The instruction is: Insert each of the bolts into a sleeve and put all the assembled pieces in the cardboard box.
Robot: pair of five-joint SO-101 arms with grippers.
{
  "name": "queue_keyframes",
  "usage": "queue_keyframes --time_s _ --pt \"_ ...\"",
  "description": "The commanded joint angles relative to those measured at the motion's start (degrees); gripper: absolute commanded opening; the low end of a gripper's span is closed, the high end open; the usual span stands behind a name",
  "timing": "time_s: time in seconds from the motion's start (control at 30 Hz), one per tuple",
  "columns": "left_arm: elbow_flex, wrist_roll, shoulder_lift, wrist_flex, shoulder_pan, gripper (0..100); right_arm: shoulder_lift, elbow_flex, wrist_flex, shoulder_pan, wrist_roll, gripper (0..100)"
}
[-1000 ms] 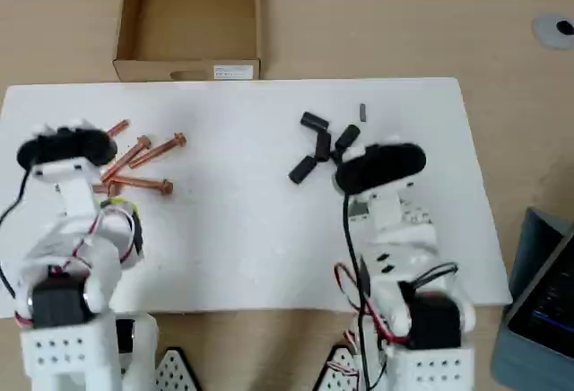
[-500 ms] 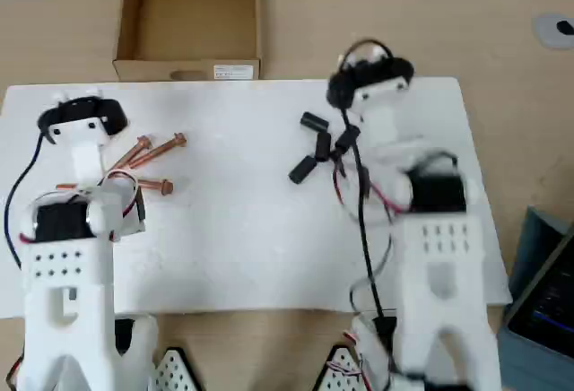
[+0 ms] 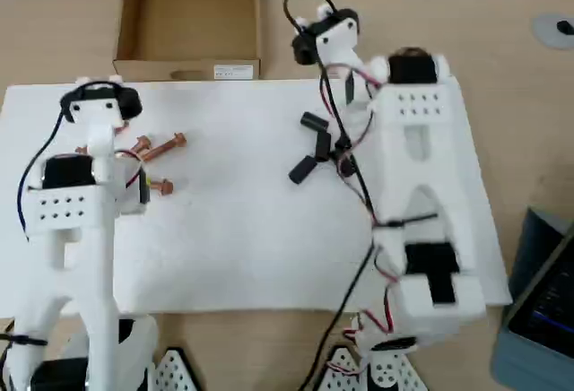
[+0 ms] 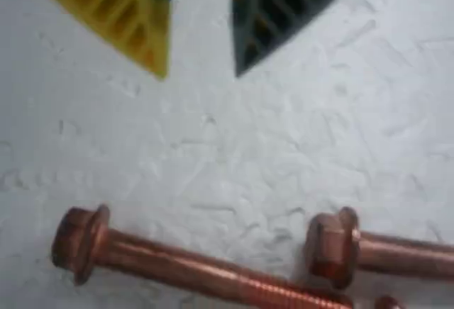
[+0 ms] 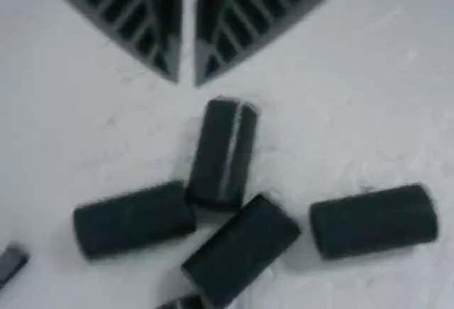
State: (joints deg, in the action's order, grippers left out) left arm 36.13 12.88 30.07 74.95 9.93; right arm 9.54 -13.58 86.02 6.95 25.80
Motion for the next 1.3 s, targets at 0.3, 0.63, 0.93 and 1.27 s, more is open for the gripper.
queue_keyframes --time_s 0.3,0.63,0.93,1.27 --pt "-4.84 3.34 -4.53 2.11 -0.62 8 23.08 -31.25 12.40 1.19 13.19 13.6" --pt "-4.75 3.60 -4.53 2.29 -0.62 8 32.13 -39.78 13.71 5.05 15.03 16.6" --pt "-4.57 3.60 -4.53 2.20 -0.62 8 38.99 -45.85 13.63 6.90 14.86 16.6" --pt "-4.40 3.60 -4.53 2.20 -0.62 8 49.63 -55.78 13.63 6.90 14.86 16.6"
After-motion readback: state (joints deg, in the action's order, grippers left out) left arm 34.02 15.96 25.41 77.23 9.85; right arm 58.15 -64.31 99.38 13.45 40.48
